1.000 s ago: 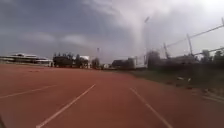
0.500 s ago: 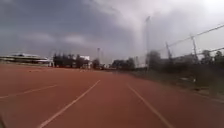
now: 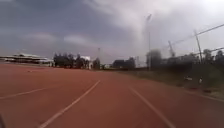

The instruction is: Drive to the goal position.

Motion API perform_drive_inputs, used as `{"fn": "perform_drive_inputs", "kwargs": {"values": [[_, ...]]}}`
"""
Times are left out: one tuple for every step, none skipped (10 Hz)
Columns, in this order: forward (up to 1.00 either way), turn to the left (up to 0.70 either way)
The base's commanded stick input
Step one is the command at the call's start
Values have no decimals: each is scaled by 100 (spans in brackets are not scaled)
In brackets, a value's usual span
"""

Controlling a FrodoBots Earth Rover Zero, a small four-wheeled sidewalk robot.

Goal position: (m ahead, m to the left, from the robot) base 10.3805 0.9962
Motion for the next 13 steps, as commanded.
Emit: {"fn": "perform_drive_inputs", "kwargs": {"values": [[70, 0], [70, 0], [70, 0], [70, 0], [70, 0], [70, 0], [70, 0], [70, 0], [70, 0], [70, 0], [70, 0], [70, 0], [70, 0]]}}
